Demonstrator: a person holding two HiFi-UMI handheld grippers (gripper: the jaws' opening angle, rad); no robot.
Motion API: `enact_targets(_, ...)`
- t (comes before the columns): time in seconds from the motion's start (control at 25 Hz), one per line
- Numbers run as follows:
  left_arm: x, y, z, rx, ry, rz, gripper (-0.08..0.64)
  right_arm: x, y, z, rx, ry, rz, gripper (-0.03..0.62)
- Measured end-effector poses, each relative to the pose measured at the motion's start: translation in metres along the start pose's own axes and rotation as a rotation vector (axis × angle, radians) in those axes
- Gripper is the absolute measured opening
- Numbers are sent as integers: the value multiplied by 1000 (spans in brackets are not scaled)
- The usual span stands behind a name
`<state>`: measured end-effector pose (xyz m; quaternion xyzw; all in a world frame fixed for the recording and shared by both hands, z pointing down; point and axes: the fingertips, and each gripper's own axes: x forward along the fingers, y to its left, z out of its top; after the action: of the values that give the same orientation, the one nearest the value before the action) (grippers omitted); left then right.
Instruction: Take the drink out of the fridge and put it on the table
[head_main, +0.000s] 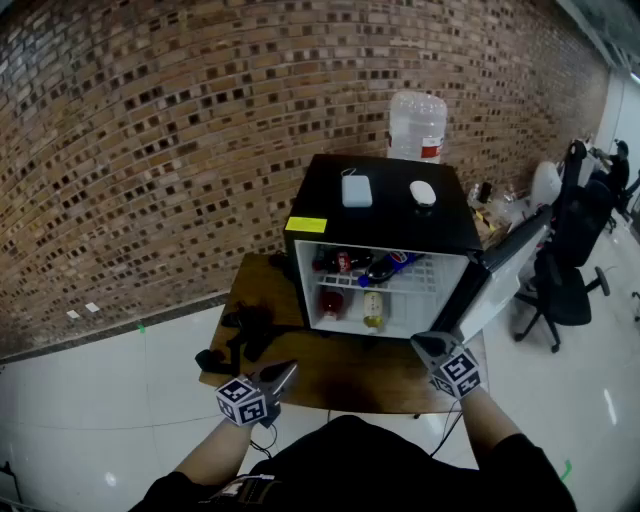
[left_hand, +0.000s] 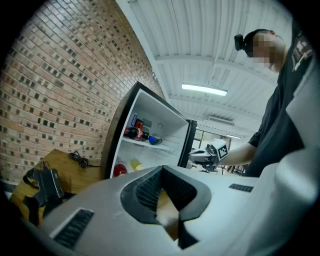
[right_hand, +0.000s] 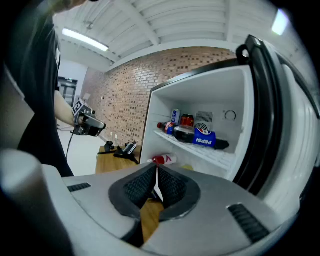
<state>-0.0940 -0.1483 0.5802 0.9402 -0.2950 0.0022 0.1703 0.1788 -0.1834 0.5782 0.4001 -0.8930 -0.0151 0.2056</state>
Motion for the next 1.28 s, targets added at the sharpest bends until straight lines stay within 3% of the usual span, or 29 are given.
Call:
enact_targets(0.04, -1, 2, 1, 1, 1, 1, -14, 6, -2, 7, -63, 15, -9, 31)
enact_targets(0.12, -2, 6, 2, 3, 2, 1, -14, 19, -5, 18, -200, 52, -26, 98)
enact_targets(0.28, -6, 15, 6, 9, -3, 4, -14, 47, -12, 31, -490, 147, -56, 104)
enact_targets(0.32, -7, 17, 7, 7, -5, 7, -14, 53, -13, 36, -541, 160, -65, 139)
enact_targets(0.44, -10, 24, 8, 1, -9, 12, -14, 69, -25, 53, -651, 181, -110, 146)
enact_targets(0.64, -16, 36, 9, -9, -15, 18, -14, 91, -50, 75, -725, 221, -183, 172)
enact_targets(0.72, -18, 41, 9, -10, -15, 19, -14, 100, -60, 79, -745, 249, -212, 216)
enact_targets(0.88, -22, 52, 12, -4, -7, 18, -14, 117, -76, 80, -787, 316, -261, 218)
enact_targets(0.96, -24, 57, 15, -3, -7, 17, -14, 126, -80, 78, -810, 350, -264, 218)
enact_targets(1.28, -25, 72, 21, 0, -9, 17, -14, 150, -102, 71, -911, 451, -240, 316)
